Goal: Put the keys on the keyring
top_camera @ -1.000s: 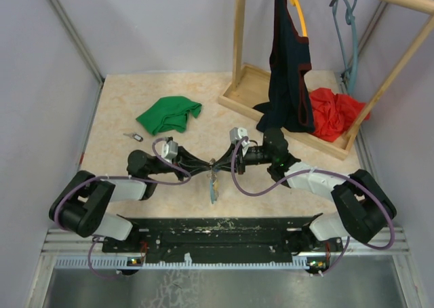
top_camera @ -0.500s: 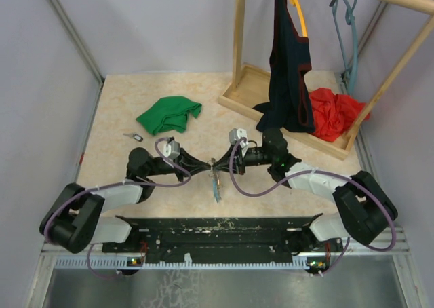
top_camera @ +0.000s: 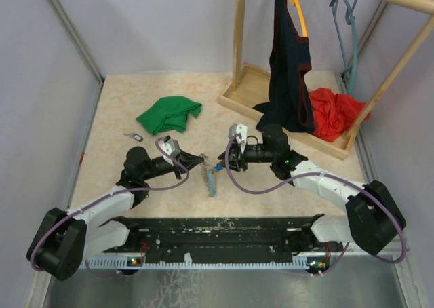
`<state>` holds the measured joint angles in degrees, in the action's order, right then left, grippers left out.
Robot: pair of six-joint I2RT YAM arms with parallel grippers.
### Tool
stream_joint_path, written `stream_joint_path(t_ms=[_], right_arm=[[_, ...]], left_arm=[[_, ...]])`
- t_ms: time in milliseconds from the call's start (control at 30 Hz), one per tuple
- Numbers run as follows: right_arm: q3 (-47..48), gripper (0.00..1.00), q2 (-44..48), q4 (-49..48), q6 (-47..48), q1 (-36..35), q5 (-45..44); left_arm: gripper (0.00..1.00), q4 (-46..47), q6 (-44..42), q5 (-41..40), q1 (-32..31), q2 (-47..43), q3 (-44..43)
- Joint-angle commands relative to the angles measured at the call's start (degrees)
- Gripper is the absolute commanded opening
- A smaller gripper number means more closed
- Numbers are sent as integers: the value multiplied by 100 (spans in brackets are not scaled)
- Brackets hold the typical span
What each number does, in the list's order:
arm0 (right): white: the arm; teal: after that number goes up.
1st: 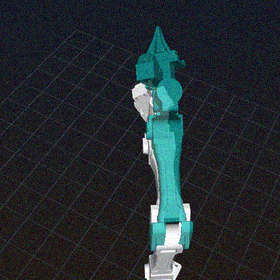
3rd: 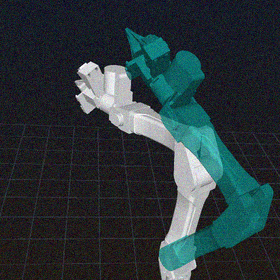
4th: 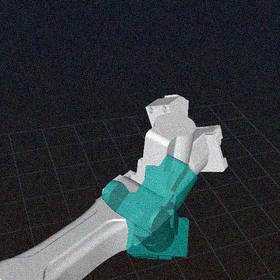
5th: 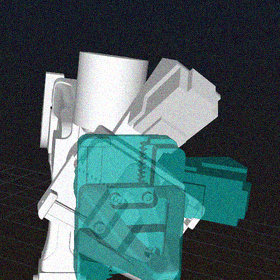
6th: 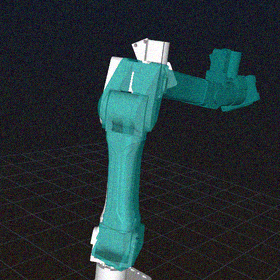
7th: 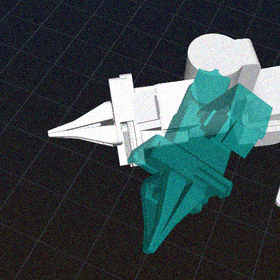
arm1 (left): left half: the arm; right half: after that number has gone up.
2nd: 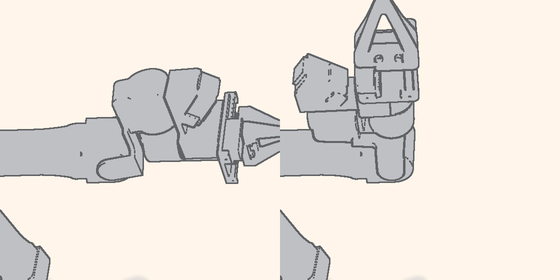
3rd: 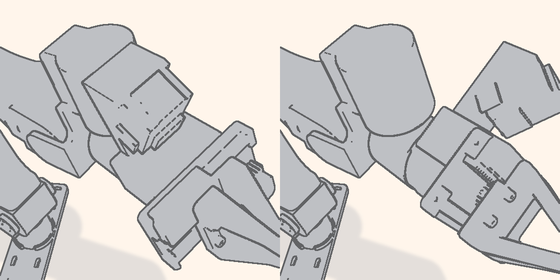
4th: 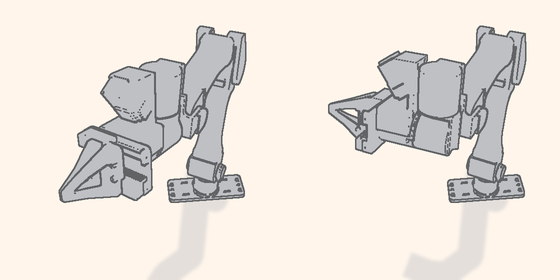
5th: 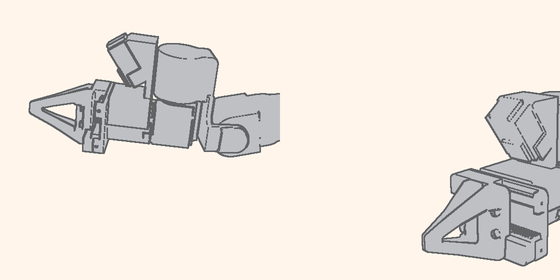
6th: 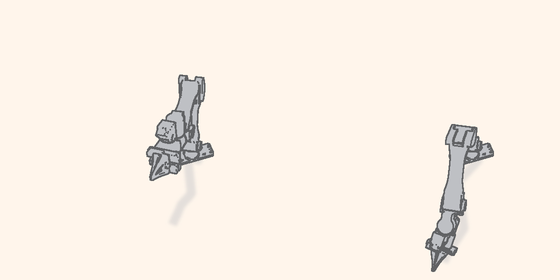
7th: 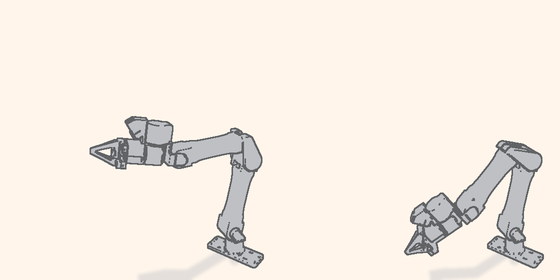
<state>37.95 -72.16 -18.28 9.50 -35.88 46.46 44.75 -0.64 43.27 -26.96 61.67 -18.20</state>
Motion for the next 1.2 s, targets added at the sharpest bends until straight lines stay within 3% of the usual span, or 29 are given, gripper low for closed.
stream_joint_path(t_ms=[0,400,800,933,1000,1167], right_arm=[[470,28,-10,-18,314,-7,193],[1247,25,-755,549,950,-155,643],[1325,19,-947,516,994,-170,720],[1288,12,-977,371,919,-175,749],[1289,2,-1005,314,866,-174,786],[1276,0,-1052,131,726,-174,884]], left_arm=[[0,-223,-197,62,-2,-27,-203],[0,-1183,-421,358,-26,132,-782],[0,-1320,-456,554,-59,188,-914],[0,-1320,-456,582,-72,200,-923],[0,-1320,-463,593,-81,220,-926],[12,-1276,-449,546,-90,210,-890]])
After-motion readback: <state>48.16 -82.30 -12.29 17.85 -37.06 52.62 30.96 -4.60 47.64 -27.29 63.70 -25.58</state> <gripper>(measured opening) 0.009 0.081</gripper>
